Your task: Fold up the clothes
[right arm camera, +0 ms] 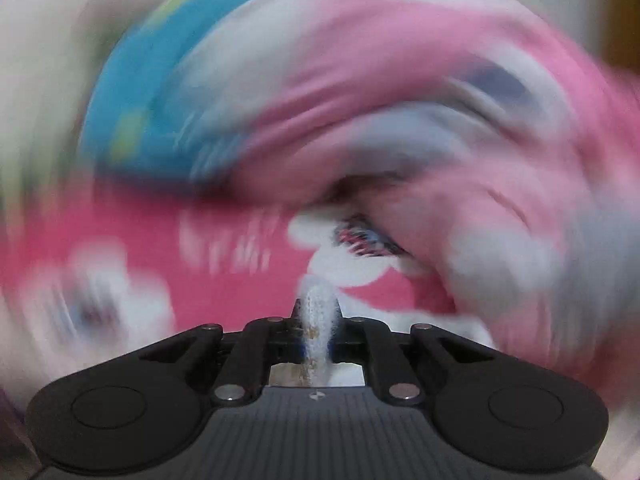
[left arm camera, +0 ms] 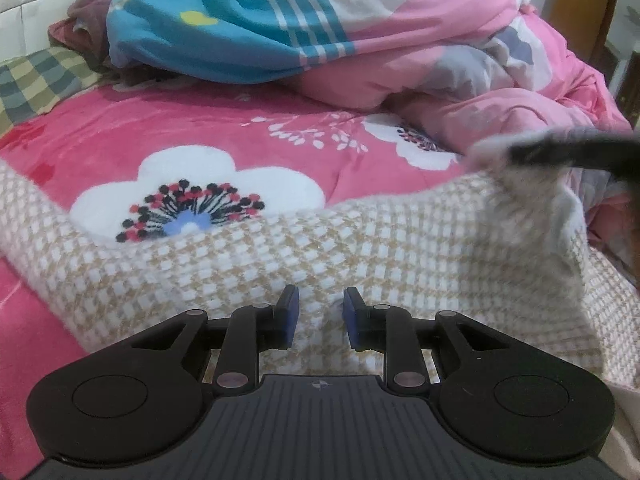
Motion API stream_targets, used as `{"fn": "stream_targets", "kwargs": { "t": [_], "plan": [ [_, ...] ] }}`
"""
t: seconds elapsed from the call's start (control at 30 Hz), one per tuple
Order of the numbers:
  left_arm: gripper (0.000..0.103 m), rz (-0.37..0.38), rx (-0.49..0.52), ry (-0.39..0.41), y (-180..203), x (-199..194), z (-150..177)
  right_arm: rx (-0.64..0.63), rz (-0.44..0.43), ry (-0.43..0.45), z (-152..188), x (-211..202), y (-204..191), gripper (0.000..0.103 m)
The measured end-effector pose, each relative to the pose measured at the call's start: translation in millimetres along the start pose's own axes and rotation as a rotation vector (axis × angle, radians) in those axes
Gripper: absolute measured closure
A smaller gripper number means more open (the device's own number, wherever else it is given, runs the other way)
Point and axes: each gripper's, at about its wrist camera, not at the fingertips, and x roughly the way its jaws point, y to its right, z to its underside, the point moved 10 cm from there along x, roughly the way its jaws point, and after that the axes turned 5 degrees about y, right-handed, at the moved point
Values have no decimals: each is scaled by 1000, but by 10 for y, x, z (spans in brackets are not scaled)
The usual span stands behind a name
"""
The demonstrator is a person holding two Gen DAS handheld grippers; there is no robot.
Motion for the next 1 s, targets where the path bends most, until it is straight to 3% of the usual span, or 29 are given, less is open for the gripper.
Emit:
{"fn": "stream_targets", "kwargs": {
  "t": [0.07, 0.13, 0.23, 0.27, 0.37, 0.47, 0.6, 0.67, 0.77, 0.83, 0.93, 1.0],
  "plan": [
    [79, 0, -12, -8, -16, 27, 16, 355, -37, 21, -41, -56, 490, 95],
    [79, -2, -23, -15, -34, 51, 24, 629, -30, -54, 282, 116, 960, 95],
    [79, -21, -23, -18, -78, 72, 25, 879, -39, -170, 763, 326, 1273, 94],
    [79, -28, -31, -21, -107, 78, 32, 905, -58, -153, 763, 281, 1303, 92],
    [79, -41, -48, -23, -188, 73, 40, 809, 10, -4, 483, -88, 1384, 91],
    [79, -50, -48, -24, -227, 59, 36, 585, 52, 91, 122, -408, 1248, 91],
    [79, -64, -41, -23, -252, 25, 36, 150, -61, 1, -40, -232, 499, 91],
    [79, -74, -40, -22, -268, 5, 56, 4, -92, -119, 126, 79, 186, 92],
    [78, -84, -49, -23, -291, 0, 105, -91, 27, -250, 482, 705, 150, 93],
    [77, -90, -62, -23, -309, 5, 145, -168, 106, -228, 623, 984, 278, 95],
    [77, -88, -91, -15, -342, 20, 208, -264, 164, -182, 592, 1010, 208, 94],
    [77, -81, -111, -1, -361, 6, 226, -244, 195, -183, 527, 957, 219, 93]
  ]
}}
